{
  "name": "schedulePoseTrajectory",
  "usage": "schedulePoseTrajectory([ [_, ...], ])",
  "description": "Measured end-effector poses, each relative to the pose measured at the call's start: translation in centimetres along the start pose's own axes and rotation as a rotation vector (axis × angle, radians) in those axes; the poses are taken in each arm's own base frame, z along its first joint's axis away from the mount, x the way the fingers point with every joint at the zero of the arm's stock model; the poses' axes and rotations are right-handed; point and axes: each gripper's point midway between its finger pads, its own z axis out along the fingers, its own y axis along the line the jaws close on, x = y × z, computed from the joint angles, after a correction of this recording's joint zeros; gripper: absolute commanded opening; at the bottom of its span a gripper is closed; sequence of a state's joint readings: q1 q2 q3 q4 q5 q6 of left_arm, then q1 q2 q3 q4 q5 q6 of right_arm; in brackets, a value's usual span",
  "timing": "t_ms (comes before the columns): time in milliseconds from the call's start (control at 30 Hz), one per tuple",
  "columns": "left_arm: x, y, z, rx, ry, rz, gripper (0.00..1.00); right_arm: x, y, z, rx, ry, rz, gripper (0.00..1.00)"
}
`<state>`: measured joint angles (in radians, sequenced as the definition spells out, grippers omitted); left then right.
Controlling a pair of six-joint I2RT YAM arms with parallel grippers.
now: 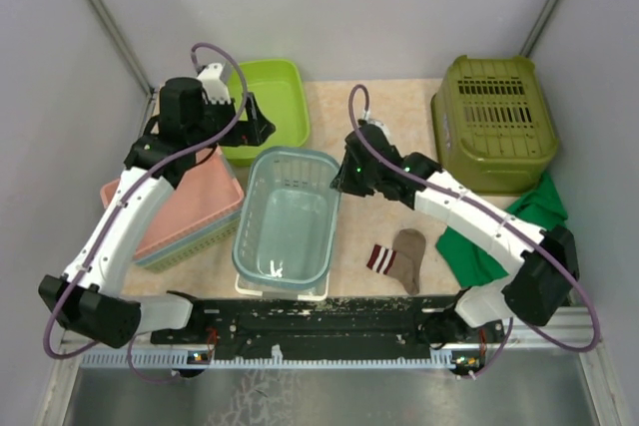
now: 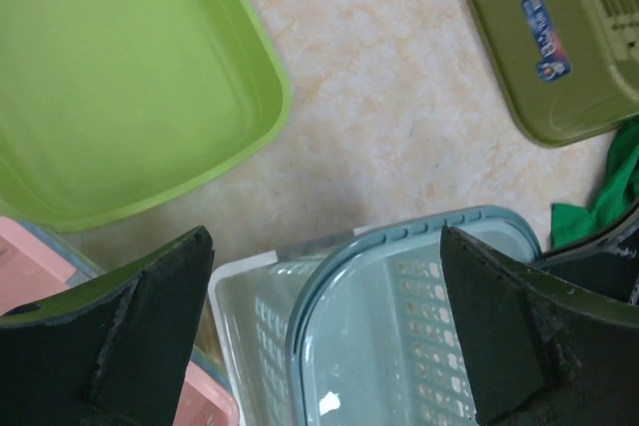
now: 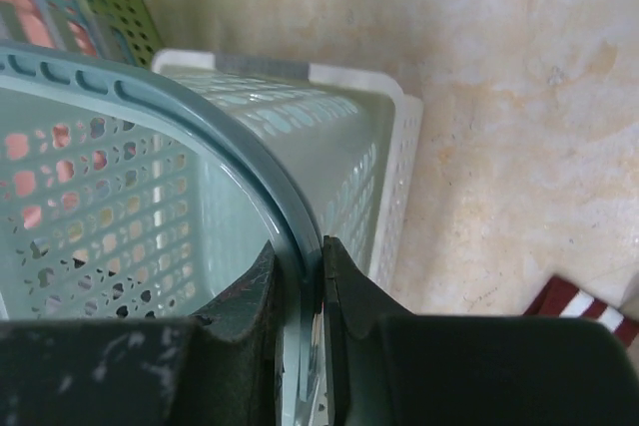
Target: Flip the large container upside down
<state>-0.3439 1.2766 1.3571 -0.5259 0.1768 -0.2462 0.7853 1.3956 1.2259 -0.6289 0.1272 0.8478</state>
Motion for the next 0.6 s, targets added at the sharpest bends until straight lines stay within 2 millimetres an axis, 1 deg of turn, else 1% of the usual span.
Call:
schedulePoseTrajectory([
  [100, -2.5, -1.0, -1.2, 0.023, -0.059, 0.012, 0.99, -2.8, 0.6, -1.5, -0.044, -0.059, 0.024, 0.0],
  [233, -5.9, -2.6, -4.0, 0.058, -0.162, 0.032, 0.99, -8.5, 0.2, -4.3, -0.076, -0.199, 0.079, 0.0],
  [300, -6.8, -3.1, -5.2, 0.068, -0.201, 0.04, 0.99, -11.4, -0.6, -5.8, -0.075, -0.278, 0.102, 0.0],
  [367, -7.2, -3.3, -5.8, 0.072, -0.218, 0.043, 0.99, -14.1, -2.1, -7.2, -0.061, -0.346, 0.123, 0.0],
  [433, -7.1, -3.3, -5.7, 0.073, -0.215, 0.043, 0.99, -16.4, -4.3, -8.2, -0.022, -0.405, 0.143, 0.0],
  [500, -6.3, -3.1, -5.0, 0.076, -0.19, 0.04, 0.99, -18.2, -6.6, -9.0, 0.031, -0.447, 0.149, 0.0],
  [567, -4.9, -3.1, -3.9, 0.095, -0.144, 0.035, 0.99, -19.4, -9.0, -9.8, 0.098, -0.466, 0.137, 0.0],
  [600, -4.2, -3.1, -3.3, 0.106, -0.118, 0.032, 0.99, -19.8, -9.9, -10.1, 0.123, -0.472, 0.127, 0.0],
])
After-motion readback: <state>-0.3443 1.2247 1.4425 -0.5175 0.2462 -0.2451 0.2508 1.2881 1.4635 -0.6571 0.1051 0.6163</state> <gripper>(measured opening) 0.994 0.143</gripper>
